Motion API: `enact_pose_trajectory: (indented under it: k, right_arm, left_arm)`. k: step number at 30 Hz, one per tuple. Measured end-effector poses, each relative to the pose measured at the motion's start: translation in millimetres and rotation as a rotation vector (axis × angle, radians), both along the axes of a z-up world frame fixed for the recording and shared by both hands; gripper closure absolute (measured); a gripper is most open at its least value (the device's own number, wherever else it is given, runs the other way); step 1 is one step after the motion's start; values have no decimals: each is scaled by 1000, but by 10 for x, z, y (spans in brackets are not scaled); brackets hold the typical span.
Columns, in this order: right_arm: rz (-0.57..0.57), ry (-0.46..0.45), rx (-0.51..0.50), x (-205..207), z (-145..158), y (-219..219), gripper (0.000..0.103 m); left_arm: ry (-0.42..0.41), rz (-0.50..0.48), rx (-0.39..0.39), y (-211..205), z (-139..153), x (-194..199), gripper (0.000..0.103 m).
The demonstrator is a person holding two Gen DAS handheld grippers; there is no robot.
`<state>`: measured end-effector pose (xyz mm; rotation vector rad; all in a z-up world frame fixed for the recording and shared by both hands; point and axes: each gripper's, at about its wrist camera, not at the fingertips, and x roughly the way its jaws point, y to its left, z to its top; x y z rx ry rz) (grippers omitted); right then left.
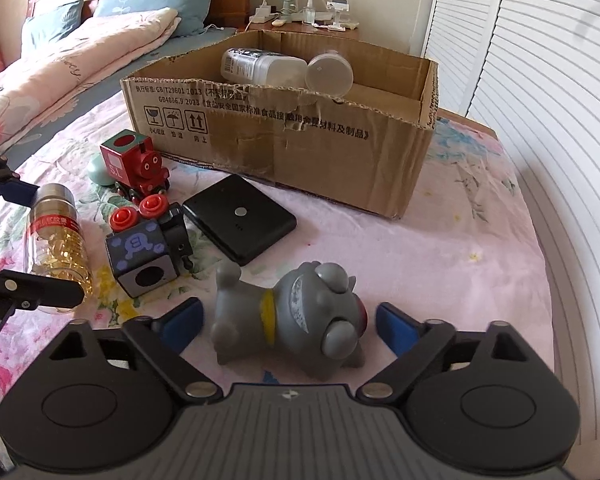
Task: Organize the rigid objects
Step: 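Close the left tool on the gold capsule bottle while the right tool grasps the grey toy, then carry the bottle and grey toy into the box and open both tools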
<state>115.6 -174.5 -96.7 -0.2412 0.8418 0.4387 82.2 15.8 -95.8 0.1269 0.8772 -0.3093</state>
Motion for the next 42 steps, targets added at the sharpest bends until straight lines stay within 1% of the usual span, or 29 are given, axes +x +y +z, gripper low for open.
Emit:
enact_pose_trajectory:
  k: [1, 4, 10, 13, 16, 20, 27, 34, 39, 42]
  right_arm:
    - [1, 2, 5, -3, 6, -6, 17]
    - [0, -4, -2, -36, 17, -6, 24]
    - [-16, 10, 15, -76, 66, -27, 25]
    - [-9, 13, 20, -101, 121, -45, 25]
    - [4, 1, 2, -137, 184, -47, 25]
    - [20, -21, -6, -186, 295, -69, 25]
    - [55, -80, -3, -218, 560, -90, 25]
    - [73, -156, 11, 3, 915, -82, 25]
    - [71, -188, 32, 327, 1144, -23, 25]
    - [63, -180, 42, 589, 1197, 51, 25]
  left_arm:
    - [0, 5, -2, 3, 6, -1, 10]
    - [-5, 11, -5, 19, 25, -1, 10]
    - [19, 20, -9, 20, 46, 45, 11]
    - [19, 2, -4, 15, 88, 26, 11]
    - [14, -21, 4, 25, 153, -2, 11]
    - [5, -44, 23, 29, 275, -28, 11]
    - [-42, -68, 13, 39, 567, 5, 11]
    - [-81, -83, 3, 15, 799, 134, 11]
    - [-141, -88, -4, -10, 987, 244, 11]
    - [-155, -85, -7, -1, 1039, 287, 11]
